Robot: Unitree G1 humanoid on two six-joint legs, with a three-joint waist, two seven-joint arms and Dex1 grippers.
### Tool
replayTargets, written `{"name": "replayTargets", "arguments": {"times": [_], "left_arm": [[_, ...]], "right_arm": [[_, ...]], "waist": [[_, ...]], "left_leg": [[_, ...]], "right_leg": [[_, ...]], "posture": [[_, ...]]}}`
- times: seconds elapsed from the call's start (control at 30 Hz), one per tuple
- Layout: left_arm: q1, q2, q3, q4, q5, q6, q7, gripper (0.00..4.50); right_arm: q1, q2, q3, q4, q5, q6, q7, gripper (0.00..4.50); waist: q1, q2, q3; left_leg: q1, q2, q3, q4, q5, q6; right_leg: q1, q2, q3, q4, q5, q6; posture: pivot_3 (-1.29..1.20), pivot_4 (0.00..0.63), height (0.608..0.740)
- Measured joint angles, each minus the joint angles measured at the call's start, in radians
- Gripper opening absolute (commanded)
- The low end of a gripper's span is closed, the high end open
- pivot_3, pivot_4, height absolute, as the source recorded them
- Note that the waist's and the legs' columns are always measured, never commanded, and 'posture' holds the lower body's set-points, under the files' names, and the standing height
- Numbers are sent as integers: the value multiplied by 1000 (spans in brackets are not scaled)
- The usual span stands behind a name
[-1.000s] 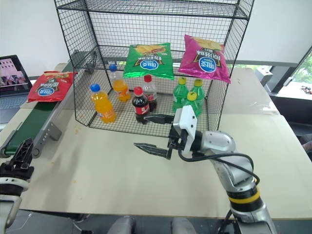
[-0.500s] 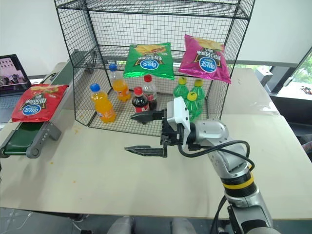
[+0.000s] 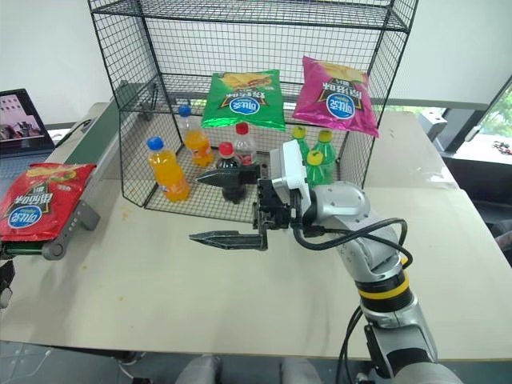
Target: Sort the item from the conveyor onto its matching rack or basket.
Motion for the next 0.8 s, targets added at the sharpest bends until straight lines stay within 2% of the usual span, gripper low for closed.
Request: {"name": "replayTargets", "arguments": {"times": [0.3, 0.4, 0.53, 0.6, 0.8], "left_arm": [[-6, 13, -1, 6, 20, 3, -16, 3327], [-12, 13, 0, 6, 51, -5, -28, 2531], [-24, 16, 3, 16, 64, -19, -46, 742], [-27, 21, 3, 26, 71, -19, -51, 85], [-38, 38, 7, 28, 74, -17, -60, 85]], "right_arm": [[-13, 0, -3, 0, 0, 16, -17, 4500], [-13, 0, -3, 2, 0, 16, -18, 4500], [-13, 1, -3, 2, 0, 16, -20, 4500], [-13, 1, -3, 2, 0, 16, -20, 4500], [-8, 1, -3, 2, -5, 16, -30, 4500]], "waist": [[0, 0, 0], [0, 0, 0], [0, 0, 0], [0, 0, 0], [0, 0, 0]], "left_leg": [[0, 0, 0, 0, 0, 0], [0, 0, 0, -1, 0, 0], [0, 0, 0, -1, 0, 0], [0, 0, 0, -1, 0, 0], [0, 0, 0, -1, 0, 0]], "right_leg": [[-1, 0, 0, 0, 0, 0], [-1, 0, 0, 0, 0, 0], [-1, 0, 0, 0, 0, 0], [-1, 0, 0, 0, 0, 0], [-1, 0, 0, -1, 0, 0]], "posture": [[0, 150, 740], [0, 150, 740], [0, 150, 740], [0, 150, 740], [0, 150, 740]]}}
